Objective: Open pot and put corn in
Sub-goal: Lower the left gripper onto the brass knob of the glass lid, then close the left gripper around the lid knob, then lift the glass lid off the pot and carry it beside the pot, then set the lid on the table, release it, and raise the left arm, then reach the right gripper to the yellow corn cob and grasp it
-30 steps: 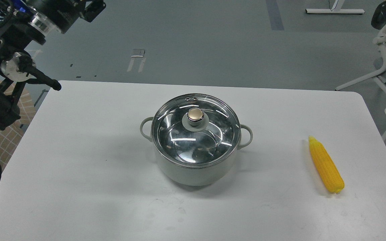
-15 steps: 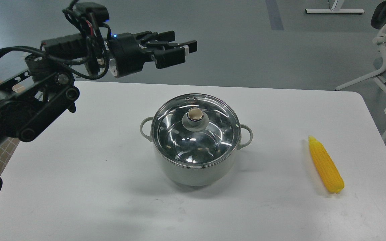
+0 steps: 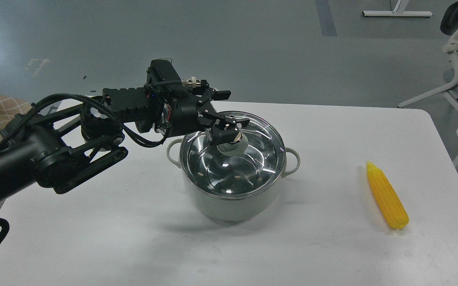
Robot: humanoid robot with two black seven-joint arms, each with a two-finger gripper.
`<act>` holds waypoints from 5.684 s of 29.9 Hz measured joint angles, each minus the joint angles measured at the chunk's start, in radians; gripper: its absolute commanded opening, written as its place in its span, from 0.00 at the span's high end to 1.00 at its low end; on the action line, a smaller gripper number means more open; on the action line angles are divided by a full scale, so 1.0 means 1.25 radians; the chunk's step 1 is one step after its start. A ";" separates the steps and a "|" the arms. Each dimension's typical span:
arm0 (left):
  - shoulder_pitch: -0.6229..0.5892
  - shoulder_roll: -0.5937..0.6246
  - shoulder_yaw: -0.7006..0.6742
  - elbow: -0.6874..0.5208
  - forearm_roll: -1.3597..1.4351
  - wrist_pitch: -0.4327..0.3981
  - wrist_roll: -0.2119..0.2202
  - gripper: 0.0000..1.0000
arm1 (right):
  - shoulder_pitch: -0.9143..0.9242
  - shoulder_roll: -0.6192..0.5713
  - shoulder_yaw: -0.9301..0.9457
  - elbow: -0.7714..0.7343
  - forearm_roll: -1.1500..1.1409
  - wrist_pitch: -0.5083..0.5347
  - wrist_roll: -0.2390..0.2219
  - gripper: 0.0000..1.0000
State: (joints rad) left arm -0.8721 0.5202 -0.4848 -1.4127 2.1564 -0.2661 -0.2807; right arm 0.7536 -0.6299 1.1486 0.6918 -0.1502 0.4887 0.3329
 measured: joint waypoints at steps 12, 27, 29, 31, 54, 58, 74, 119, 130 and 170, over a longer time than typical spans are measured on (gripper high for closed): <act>0.050 0.069 -0.004 -0.084 -0.001 0.004 0.001 0.29 | -0.008 0.002 0.004 0.002 0.000 0.000 0.000 0.00; 0.110 0.069 -0.005 -0.083 -0.001 0.036 0.001 0.29 | -0.008 0.006 0.004 0.003 0.000 0.000 0.000 0.00; 0.111 0.069 -0.005 -0.081 -0.001 0.037 0.001 0.35 | -0.008 0.006 0.004 0.003 0.000 0.000 0.000 0.00; 0.113 0.069 -0.005 -0.080 -0.001 0.039 0.001 0.36 | -0.008 0.006 0.004 0.003 0.000 0.000 0.000 0.00; 0.128 0.054 -0.006 -0.067 -0.003 0.050 0.006 0.35 | -0.008 0.008 0.003 0.002 -0.001 0.000 0.000 0.00; 0.129 0.053 -0.006 -0.053 -0.003 0.051 0.007 0.39 | -0.008 0.008 0.003 0.002 -0.001 0.000 0.000 0.00; 0.128 0.053 -0.007 -0.057 -0.002 0.057 0.003 0.75 | -0.010 0.008 0.003 -0.001 -0.001 0.000 0.000 0.00; 0.498 0.357 -0.105 0.219 -0.292 0.356 -0.058 0.74 | -0.041 0.013 -0.001 0.004 -0.003 0.000 0.000 0.00; 0.501 0.303 -0.049 0.294 -0.291 0.399 -0.082 0.29 | -0.047 0.013 0.000 0.016 -0.003 0.000 0.000 0.00; 0.091 0.180 -0.369 0.401 -1.553 -0.028 -0.166 0.03 | -0.287 -0.201 -0.057 0.526 -1.265 0.000 -0.053 0.00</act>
State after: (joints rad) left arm -0.7577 0.7451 -0.9462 -0.9110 0.2150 -0.3005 -0.4887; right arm 0.3947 -0.8817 1.0776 1.3490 -1.7312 0.4891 0.2664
